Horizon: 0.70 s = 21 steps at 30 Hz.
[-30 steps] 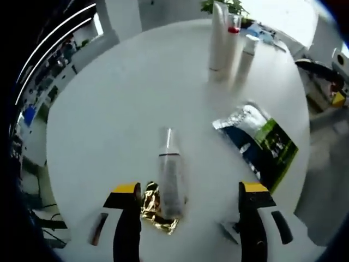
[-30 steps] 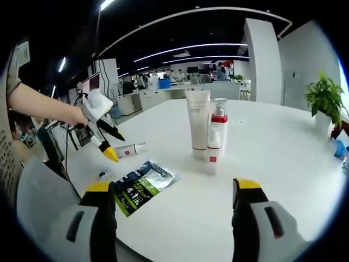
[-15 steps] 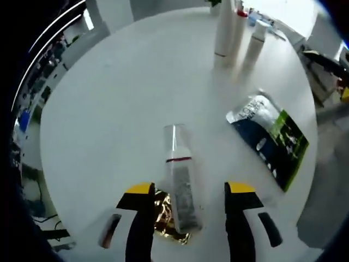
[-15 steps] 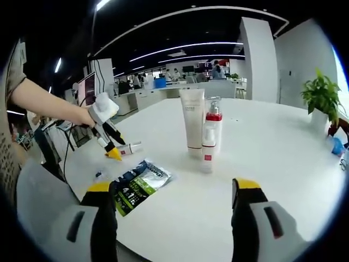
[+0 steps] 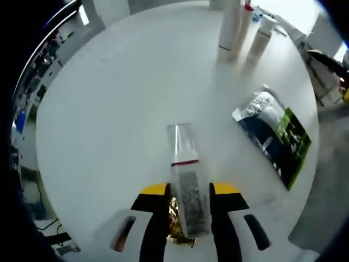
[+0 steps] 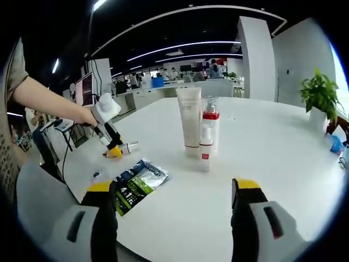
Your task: Arrange the skincare products in the storage area until every visible bottle or jar stands upright without overlapping.
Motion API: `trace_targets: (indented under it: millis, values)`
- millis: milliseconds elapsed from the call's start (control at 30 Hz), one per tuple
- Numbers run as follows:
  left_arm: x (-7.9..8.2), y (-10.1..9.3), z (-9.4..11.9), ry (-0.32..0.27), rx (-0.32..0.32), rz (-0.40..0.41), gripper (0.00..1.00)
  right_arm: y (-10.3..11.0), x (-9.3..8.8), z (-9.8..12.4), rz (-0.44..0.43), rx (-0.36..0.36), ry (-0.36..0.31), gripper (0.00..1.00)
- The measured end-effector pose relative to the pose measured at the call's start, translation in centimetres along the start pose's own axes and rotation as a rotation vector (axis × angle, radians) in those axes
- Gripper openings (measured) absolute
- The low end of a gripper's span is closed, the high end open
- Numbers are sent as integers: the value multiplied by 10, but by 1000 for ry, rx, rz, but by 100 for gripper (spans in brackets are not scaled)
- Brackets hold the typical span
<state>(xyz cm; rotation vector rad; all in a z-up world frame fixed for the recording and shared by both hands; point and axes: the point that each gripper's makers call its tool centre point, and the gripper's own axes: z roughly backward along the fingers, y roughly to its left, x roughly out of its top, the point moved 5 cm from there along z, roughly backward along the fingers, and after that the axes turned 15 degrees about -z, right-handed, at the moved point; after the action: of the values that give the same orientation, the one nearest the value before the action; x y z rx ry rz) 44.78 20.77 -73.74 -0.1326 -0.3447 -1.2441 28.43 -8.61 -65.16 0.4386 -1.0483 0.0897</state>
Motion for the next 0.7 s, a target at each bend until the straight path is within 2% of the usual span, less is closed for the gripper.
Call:
trace_targets:
  millis: [400, 700]
  values:
    - [2, 2, -1, 11, -11, 6, 17, -1, 0, 0, 3, -4, 0, 86]
    - [3, 1, -2, 7, -4, 51, 16, 0, -1, 0, 7, -3, 1, 86]
